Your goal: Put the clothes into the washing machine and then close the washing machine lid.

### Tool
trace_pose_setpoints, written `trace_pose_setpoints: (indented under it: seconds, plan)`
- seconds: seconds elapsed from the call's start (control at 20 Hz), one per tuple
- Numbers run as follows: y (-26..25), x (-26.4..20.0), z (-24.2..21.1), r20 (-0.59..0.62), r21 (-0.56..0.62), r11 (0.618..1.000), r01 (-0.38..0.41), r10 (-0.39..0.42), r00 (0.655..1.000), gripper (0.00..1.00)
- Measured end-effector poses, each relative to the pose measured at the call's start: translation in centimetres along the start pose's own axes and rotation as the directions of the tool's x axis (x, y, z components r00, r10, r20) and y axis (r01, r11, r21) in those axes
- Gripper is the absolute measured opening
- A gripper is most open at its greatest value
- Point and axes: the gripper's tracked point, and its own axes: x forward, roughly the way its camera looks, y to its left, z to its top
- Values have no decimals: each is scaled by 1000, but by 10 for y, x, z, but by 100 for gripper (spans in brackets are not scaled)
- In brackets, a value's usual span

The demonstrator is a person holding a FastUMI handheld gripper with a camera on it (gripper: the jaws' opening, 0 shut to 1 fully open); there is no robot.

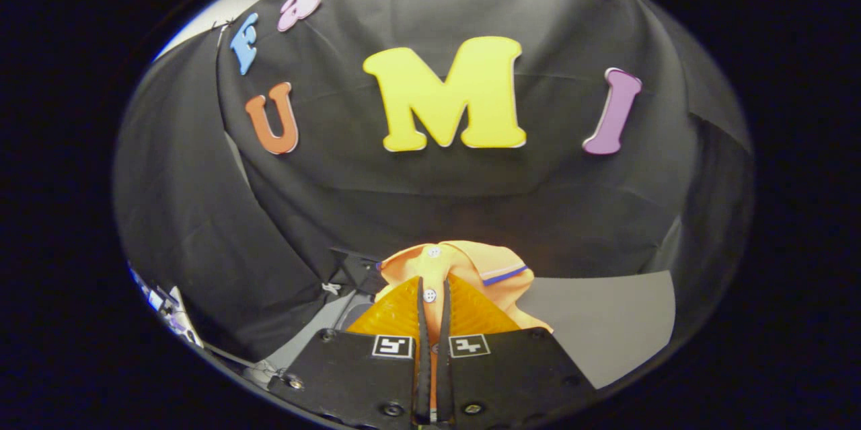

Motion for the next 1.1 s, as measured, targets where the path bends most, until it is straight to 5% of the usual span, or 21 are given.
trace_pose_setpoints:
  seconds: [0.45, 1.1]
  plan:
    - [80, 30, -1, -33, -62, 993, -98, 97, 995, 7]
    - [104, 63, -25, -93, -85, 988, -126, 118, 989, 7]
